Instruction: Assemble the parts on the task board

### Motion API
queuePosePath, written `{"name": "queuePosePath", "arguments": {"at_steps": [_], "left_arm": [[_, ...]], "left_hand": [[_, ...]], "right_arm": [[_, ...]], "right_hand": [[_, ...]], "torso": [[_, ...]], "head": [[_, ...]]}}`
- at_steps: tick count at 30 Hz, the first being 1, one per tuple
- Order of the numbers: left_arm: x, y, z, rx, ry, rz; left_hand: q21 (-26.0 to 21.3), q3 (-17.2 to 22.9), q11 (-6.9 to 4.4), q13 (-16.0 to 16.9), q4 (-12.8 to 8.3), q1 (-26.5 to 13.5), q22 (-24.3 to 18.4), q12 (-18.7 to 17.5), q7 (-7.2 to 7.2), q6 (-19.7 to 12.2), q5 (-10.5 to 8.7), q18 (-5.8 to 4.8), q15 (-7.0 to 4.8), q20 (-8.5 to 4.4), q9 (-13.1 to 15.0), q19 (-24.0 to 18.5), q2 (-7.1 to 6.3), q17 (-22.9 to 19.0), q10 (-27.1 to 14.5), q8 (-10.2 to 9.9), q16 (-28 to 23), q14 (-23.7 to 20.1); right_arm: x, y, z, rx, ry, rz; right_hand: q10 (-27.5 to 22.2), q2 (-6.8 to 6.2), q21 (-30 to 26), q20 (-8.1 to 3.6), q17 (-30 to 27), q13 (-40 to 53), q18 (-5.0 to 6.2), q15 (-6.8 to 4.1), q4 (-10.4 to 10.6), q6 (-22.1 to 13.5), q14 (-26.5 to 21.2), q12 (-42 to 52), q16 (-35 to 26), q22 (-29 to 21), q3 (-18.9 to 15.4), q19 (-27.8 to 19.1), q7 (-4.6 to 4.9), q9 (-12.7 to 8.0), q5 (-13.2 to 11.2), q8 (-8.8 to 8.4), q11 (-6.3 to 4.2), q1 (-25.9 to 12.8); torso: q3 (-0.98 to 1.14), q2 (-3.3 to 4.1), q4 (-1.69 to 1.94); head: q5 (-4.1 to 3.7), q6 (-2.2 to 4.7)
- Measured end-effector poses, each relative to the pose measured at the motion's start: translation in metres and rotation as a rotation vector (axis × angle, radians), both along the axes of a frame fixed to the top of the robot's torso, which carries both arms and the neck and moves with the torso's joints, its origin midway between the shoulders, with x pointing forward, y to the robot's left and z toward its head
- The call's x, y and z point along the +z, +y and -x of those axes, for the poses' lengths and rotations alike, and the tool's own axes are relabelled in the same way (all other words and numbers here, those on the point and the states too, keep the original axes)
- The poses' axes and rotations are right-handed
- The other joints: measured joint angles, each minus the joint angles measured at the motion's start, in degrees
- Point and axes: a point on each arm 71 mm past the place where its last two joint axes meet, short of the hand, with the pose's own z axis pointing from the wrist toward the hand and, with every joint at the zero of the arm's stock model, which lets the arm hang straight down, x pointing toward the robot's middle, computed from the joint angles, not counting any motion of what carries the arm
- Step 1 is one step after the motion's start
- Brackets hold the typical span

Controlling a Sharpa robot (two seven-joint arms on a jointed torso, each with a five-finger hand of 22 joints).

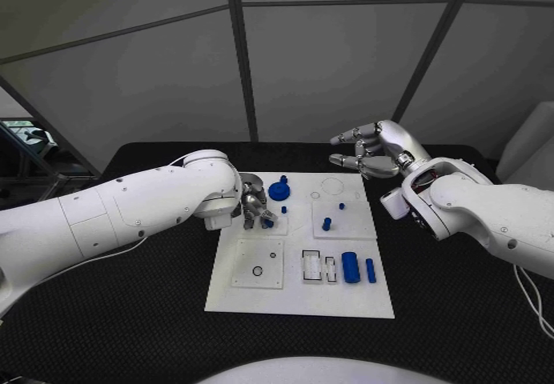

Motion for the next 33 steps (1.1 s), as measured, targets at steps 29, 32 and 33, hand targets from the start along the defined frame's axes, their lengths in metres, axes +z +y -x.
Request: {"name": "queuePosePath", "arguments": {"at_steps": [29,32,33], "left_arm": [[0.006,0.018,0.017,0.086,-0.125,0.044],[0.002,0.019,0.018,0.094,-0.134,0.040],[0.001,0.020,0.019,0.095,-0.137,0.040]], "left_hand": [[0.6,11.0,-0.58,-0.2,-2.1,-6.6,0.0,0.0,-0.21,-1.0,0.54,0.00,-0.41,0.00,5.6,0.0,-4.39,0.8,0.6,2.4,-0.8,0.4],[0.6,11.1,-0.52,-0.2,-2.1,-6.6,0.0,0.0,-0.21,-1.0,0.54,0.04,-0.41,0.00,5.7,0.0,-4.40,0.9,0.7,2.4,-0.8,0.4],[0.6,12.0,-0.52,-0.2,-2.8,-6.9,0.0,0.0,-0.21,-1.0,0.54,0.04,-0.41,0.00,5.8,0.0,-4.70,0.9,0.7,2.4,-0.8,0.4]], "right_arm": [[-0.005,-0.011,-0.009,-0.029,0.018,0.020],[-0.005,-0.013,-0.010,-0.033,0.021,0.023],[-0.005,-0.012,-0.010,-0.033,0.022,0.024]], "right_hand": [[0.0,0.06,-0.7,-0.05,-0.3,-0.1,-0.01,0.00,0.5,0.0,0.0,0.0,-0.3,-0.5,-0.5,-0.1,0.00,0.0,0.0,0.20,0.00,-1.0],[0.0,0.06,-0.7,-0.05,-0.3,-0.1,0.00,0.00,0.5,0.0,0.0,0.0,-0.3,-0.5,-0.5,-0.1,0.00,0.0,0.0,0.20,0.00,-1.0],[0.0,0.06,-0.7,-0.05,-0.3,-0.1,0.00,0.00,0.5,0.0,0.0,0.0,-0.3,-0.5,-0.5,-0.1,0.00,0.0,0.0,0.20,0.00,-1.0]], "torso": [[0.03,-0.14,0.24],[0.02,-0.12,0.24],[0.02,-0.10,0.24]], "head": [[0.92,-0.71],[0.93,-0.70],[0.93,-0.68]]}}
